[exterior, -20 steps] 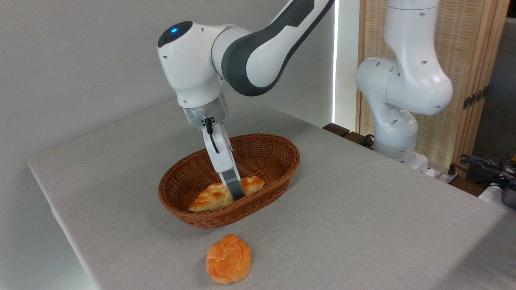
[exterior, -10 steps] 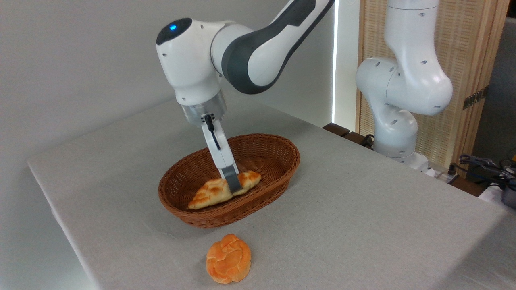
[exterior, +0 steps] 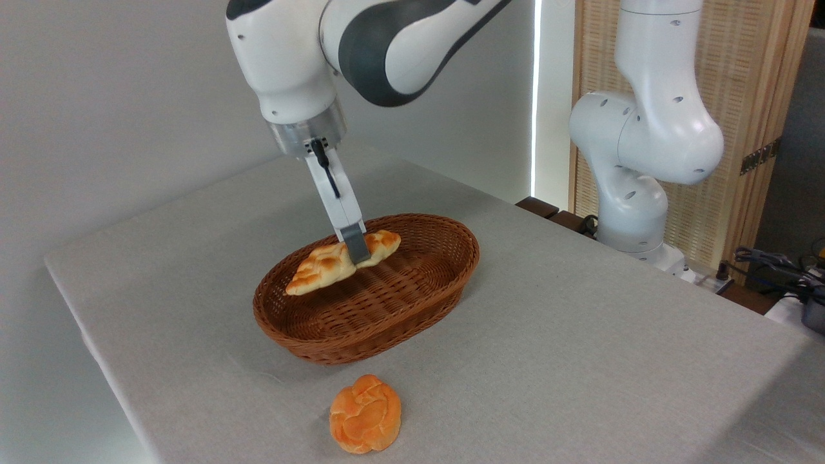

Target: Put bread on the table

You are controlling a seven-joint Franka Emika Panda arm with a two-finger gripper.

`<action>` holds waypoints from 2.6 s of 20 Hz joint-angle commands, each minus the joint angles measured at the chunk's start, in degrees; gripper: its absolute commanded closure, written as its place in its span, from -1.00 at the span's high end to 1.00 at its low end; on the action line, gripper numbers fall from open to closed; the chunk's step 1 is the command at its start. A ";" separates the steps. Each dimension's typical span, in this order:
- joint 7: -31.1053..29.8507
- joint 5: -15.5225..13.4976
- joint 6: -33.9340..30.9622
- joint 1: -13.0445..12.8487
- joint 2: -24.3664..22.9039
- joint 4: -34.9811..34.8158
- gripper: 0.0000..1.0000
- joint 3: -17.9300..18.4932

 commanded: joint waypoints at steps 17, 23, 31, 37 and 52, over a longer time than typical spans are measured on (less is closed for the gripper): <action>20.23 16.57 -11.73 0.56 -4.22 -1.43 -0.26 21.68; 19.62 16.05 -4.60 0.56 -3.34 -5.39 -0.01 23.35; 19.53 14.64 -0.73 0.12 0.35 -6.27 1.00 23.44; 19.70 14.55 0.85 0.12 1.76 -6.09 1.00 23.52; -1.72 0.31 -9.26 4.34 -0.35 19.83 1.00 14.57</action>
